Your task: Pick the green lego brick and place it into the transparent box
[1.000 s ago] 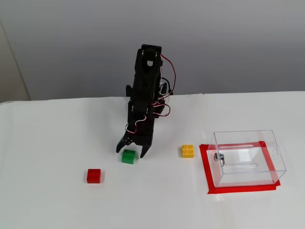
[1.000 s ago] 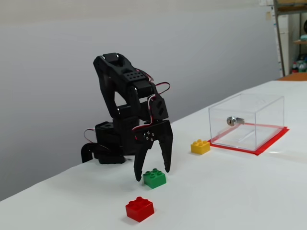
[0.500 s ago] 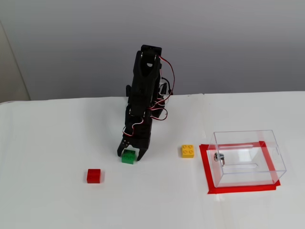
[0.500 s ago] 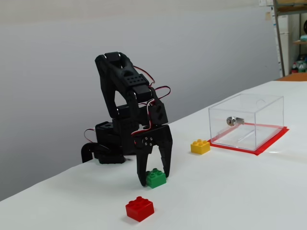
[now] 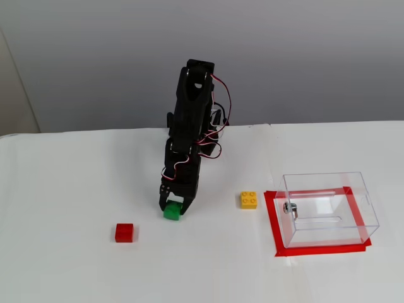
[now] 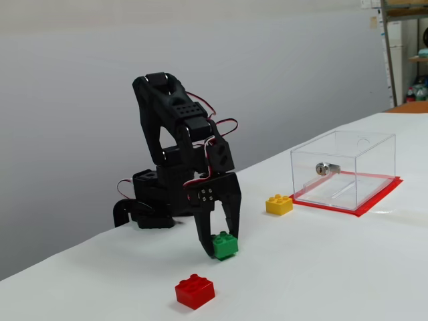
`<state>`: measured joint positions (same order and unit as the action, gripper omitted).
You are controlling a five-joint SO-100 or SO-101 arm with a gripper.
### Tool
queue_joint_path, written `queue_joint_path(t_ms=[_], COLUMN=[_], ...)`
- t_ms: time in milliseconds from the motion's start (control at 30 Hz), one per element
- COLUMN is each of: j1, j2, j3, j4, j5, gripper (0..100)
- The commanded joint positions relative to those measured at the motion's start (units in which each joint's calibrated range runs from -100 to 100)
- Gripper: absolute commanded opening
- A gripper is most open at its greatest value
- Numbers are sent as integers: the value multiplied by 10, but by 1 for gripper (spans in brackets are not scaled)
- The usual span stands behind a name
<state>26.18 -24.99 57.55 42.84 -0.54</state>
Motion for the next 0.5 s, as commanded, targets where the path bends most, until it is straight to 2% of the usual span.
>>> queue_joint_path(t_ms=[0, 233, 467], j1=[6, 6, -9], j2=[-59, -194, -311], j3=[-28, -18, -19], j4=[4, 8, 77], j5=[-2, -1, -2], gripper=[10, 9, 9])
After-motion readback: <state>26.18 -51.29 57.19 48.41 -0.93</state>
